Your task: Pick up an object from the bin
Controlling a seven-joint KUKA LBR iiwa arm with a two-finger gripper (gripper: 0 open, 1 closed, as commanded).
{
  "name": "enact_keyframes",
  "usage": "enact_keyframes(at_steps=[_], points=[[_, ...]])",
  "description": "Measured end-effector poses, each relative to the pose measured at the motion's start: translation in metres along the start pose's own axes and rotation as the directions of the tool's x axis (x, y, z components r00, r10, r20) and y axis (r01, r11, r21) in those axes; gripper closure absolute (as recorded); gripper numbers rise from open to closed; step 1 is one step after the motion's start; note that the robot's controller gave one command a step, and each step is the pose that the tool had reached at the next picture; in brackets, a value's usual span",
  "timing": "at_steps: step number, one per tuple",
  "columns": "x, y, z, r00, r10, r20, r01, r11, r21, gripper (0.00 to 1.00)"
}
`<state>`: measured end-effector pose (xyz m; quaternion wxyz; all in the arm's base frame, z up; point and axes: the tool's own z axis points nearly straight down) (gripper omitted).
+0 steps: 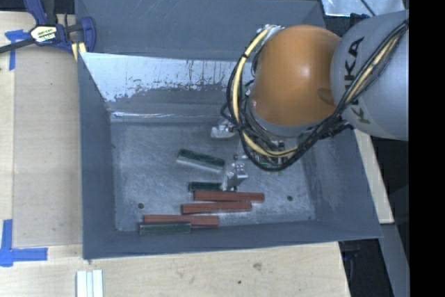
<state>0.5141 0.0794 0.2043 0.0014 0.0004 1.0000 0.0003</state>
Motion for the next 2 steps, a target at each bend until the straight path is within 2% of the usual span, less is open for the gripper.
enact_keyframes(at_steps=[1, 2], points=[[-0.014, -0.005, 0.053, 0.999, 0.035, 0.007, -0.035, 0.999, -0.001, 0.0], [-0.065, -0.045, 0.124, 0.991, 0.131, 0.036, -0.131, 0.991, -0.007, 1.0]])
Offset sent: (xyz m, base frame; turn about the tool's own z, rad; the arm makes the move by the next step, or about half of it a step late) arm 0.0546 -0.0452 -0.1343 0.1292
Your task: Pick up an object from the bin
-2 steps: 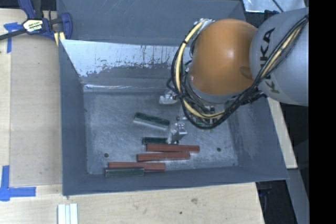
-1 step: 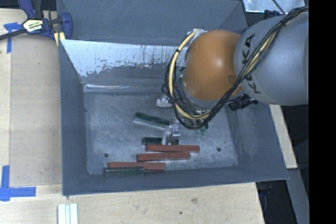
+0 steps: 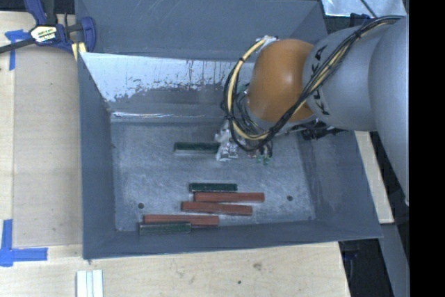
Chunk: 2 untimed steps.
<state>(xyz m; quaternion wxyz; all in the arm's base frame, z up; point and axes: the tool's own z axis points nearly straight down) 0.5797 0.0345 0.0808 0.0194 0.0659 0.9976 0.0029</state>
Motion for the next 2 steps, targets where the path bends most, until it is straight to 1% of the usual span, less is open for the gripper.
enact_keyframes(at_steps=[1, 2], points=[[0.0, 0.0, 0.0, 1.0, 0.001, 0.0, -0.001, 1.0, 0.0, 1.0], [-0.001, -0.005, -0.048, 0.999, 0.006, -0.04, -0.006, 1.0, 0.009, 1.0]])
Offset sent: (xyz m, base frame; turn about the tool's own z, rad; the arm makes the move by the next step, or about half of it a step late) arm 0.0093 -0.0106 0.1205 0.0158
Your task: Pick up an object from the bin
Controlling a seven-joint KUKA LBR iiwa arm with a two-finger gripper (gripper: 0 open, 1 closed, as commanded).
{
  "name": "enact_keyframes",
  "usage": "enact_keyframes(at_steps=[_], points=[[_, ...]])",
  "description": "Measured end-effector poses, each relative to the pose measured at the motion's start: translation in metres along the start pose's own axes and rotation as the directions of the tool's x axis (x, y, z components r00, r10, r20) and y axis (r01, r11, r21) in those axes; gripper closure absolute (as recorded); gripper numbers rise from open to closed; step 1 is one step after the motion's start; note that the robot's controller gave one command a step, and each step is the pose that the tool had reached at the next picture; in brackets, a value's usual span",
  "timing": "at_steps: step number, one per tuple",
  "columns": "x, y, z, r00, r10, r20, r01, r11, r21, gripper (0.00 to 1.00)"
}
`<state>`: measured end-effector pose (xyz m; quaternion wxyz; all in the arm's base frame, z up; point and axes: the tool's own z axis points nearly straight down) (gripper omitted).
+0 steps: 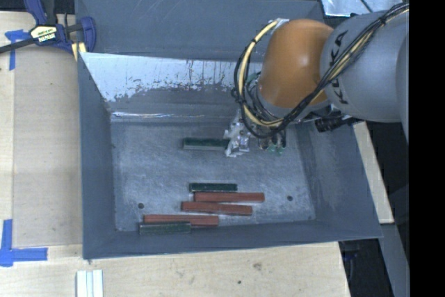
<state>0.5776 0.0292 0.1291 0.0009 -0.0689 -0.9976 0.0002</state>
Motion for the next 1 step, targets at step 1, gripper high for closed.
enact_keyframes(at_steps=[1], points=[[-0.0074, -0.0027, -0.1119, 0.997, -0.079, 0.005, 0.079, 0.997, -0.001, 1.0]])
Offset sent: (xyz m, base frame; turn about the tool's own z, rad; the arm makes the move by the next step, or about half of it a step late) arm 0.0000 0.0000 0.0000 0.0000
